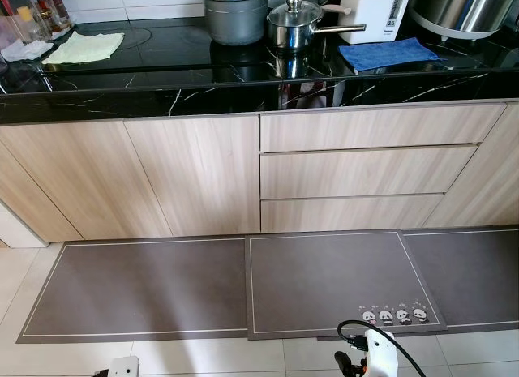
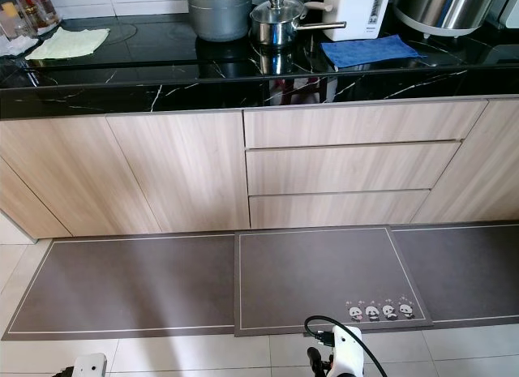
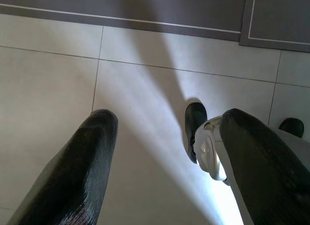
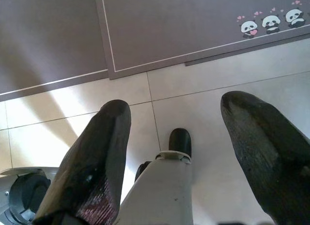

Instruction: Kitchen organization

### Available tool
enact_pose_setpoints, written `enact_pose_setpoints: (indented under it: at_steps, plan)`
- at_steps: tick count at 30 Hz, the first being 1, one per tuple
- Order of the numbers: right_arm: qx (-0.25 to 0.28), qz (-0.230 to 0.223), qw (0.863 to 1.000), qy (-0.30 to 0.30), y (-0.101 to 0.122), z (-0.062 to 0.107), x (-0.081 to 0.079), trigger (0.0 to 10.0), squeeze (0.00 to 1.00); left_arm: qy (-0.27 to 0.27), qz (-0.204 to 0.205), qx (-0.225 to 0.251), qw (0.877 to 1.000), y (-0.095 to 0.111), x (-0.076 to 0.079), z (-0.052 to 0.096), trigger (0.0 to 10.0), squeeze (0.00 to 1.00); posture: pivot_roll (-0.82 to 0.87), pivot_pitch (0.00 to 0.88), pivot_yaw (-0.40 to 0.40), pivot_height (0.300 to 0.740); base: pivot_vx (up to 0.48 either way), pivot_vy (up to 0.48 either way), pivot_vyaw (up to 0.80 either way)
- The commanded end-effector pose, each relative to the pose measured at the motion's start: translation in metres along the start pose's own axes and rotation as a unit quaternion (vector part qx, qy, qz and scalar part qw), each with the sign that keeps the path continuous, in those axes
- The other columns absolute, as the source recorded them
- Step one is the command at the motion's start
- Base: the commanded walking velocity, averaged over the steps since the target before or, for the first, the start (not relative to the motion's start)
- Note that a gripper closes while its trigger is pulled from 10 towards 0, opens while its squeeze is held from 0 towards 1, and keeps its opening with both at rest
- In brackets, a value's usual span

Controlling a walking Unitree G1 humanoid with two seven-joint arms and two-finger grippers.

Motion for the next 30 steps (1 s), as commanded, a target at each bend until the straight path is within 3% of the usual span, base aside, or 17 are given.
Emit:
enact_pose_setpoints:
  at_steps: [1,25,26,27,30]
  plan:
    - [-0.047,0.040,0.997,0.040,0.013,-0.009,-0.015,10.0,0.00,-0.008,-0.045,-0.056,0.997,-0.014,-0.002,0.000,10.0,0.00,0.02,0.032,-0.032,0.740,0.000,0.000,0.00]
    - [-0.047,0.036,0.998,0.038,0.013,-0.009,-0.015,10.0,0.00,-0.006,-0.045,-0.056,0.997,-0.014,-0.003,0.001,10.0,0.00,0.02,0.028,-0.034,0.740,0.000,0.000,0.00]
    - [-0.049,0.035,0.997,0.049,0.012,-0.009,-0.020,10.0,0.00,-0.007,-0.029,-0.052,0.998,-0.015,-0.003,0.001,10.0,0.00,0.05,0.098,-0.050,0.740,0.000,0.000,0.00]
    - [-0.052,0.033,0.996,0.062,0.011,-0.009,-0.025,10.0,0.00,-0.010,-0.008,-0.047,0.999,-0.016,-0.003,0.002,10.0,0.00,0.05,0.098,-0.050,0.740,0.000,0.000,0.00]
    - [-0.053,0.031,0.996,0.063,0.010,-0.009,-0.027,10.0,0.00,-0.011,-0.004,-0.046,0.999,-0.016,-0.002,0.002,10.0,0.00,0.06,0.105,-0.050,0.740,0.000,0.000,0.00]
Point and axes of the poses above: a point about 5 cm out from each wrist's last joint towards the gripper, its own z axis pointing back from the gripper into the wrist, its own y axis along the axis of the wrist's last joint, x = y × z, the point moved 6 cm from there along -z, pointing out of the wrist towards the gripper, and after that the axes turned 10 degrees about z, right-handed, at the moved point
